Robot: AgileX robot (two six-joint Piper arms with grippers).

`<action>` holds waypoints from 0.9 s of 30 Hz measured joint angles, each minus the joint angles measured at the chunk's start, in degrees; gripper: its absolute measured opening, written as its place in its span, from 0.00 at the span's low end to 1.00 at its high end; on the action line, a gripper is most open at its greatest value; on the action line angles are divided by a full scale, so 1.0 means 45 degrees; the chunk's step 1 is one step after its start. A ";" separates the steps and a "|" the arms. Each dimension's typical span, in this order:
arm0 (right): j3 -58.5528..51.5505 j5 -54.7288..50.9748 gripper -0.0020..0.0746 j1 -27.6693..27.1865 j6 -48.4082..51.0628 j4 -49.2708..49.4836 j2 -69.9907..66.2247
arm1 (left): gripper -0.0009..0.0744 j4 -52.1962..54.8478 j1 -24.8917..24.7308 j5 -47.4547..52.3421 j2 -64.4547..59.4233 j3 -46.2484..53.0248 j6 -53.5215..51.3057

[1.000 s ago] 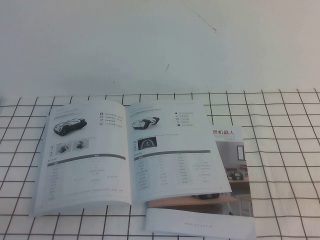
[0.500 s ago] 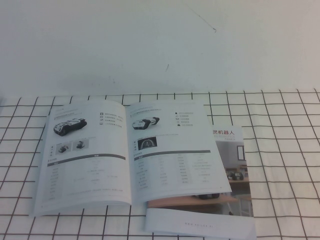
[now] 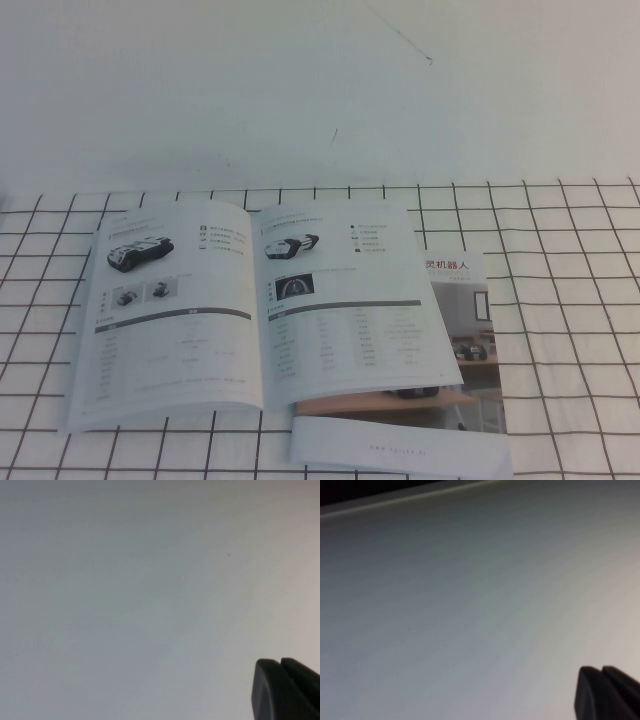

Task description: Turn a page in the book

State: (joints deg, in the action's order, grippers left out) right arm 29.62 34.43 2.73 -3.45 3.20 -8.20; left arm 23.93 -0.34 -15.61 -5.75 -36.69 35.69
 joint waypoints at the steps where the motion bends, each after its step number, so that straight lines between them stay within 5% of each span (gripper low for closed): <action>1: 0.0669 -0.0305 0.02 0.0000 0.0025 -0.0164 -0.0503 | 0.01 0.0310 0.0000 0.0185 -0.0456 -0.0440 0.0000; 15: 0.8557 -1.2895 0.02 0.0000 0.0617 0.0191 -0.8118 | 0.01 -0.0572 0.0000 0.7697 -0.6648 -0.3183 -0.0260; 27: 0.8977 -1.5136 0.02 0.0000 0.2569 0.1146 -1.1979 | 0.01 -0.8337 0.0000 1.2787 -1.0943 -0.3183 -1.0171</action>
State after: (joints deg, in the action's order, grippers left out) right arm 70.01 -33.69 2.73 8.11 8.36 -62.10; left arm -13.59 -0.34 41.93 -55.00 -51.01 -10.08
